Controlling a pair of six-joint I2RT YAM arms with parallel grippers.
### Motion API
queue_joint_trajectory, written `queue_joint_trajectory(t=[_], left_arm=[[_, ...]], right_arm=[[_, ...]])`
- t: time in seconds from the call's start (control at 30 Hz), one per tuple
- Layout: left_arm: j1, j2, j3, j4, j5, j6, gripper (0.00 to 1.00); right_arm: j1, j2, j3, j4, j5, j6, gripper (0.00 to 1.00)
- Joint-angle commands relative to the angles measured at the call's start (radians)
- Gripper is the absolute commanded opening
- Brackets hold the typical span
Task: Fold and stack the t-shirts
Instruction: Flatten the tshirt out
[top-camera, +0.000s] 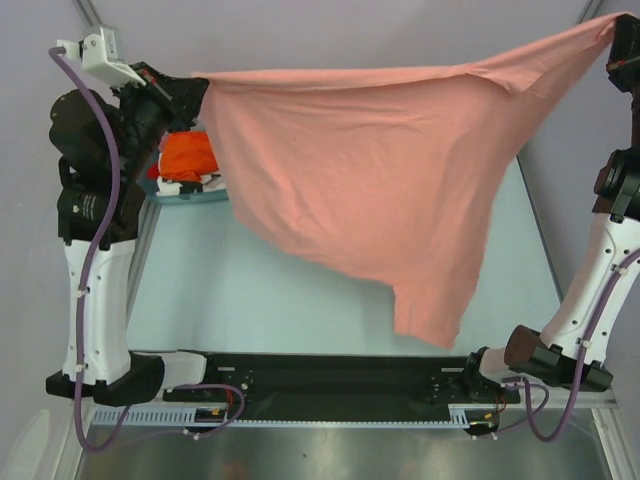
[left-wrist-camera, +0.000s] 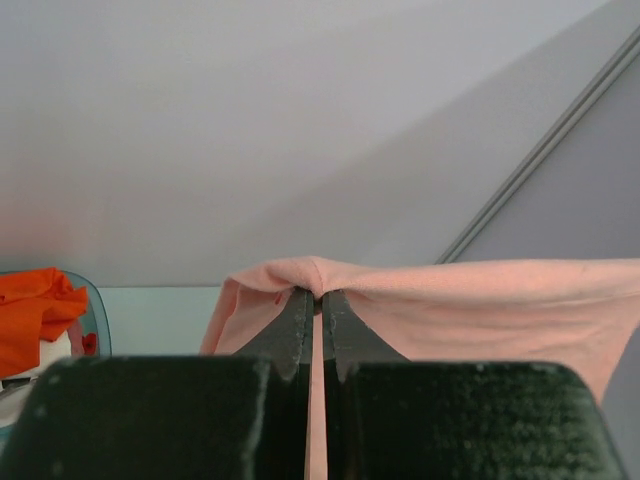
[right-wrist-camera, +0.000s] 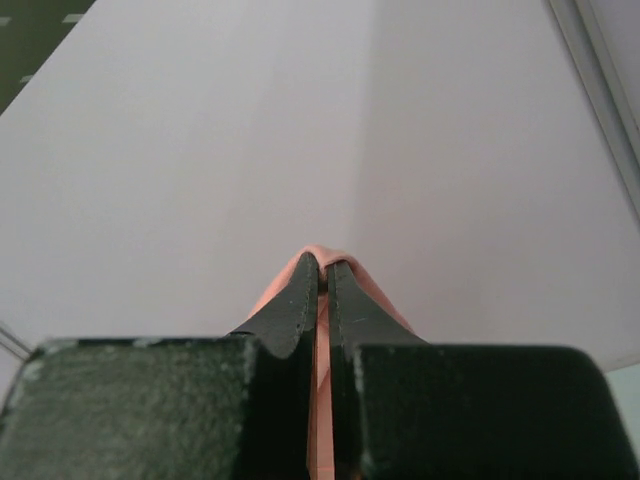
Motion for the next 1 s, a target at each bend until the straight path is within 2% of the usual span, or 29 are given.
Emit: queue_joint_trajectory(t=[0.0,0.23,0.43,0.6,0.83,0.97], left_arm=[[0.022,-0.025,0.073,0.076,-0.017,0.025,0.00],[0.022,-0.100,0.015,0.082,0.012,0.016,0.00],[0.020,-0.284,-0.105,0.067,0.005,0.030,0.00],[-0.029,-0.421,-0.154,0.030,-0.072,0.079,0.00],[-0.062,-0.395,-0.106,0.016,-0.103,0.095,0.00],[-0.062,-0.352,-0.181,0.047,-0.109,0.085,0.00]], right_arm=[[-0.004,-0.077,0.042,0.111,0.025,-0.008,0.00],[-0.004,-0.173,-0.007,0.086,0.045,-0.032,0.00],[-0.002,-0.316,-0.031,0.030,0.080,-0.077,0.00],[0.043,-0.390,-0.021,-0.001,0.114,-0.117,0.00],[0.108,-0.349,0.005,-0.009,0.137,-0.157,0.00],[0.108,-0.301,-0.131,0.071,0.099,-0.124,0.00]])
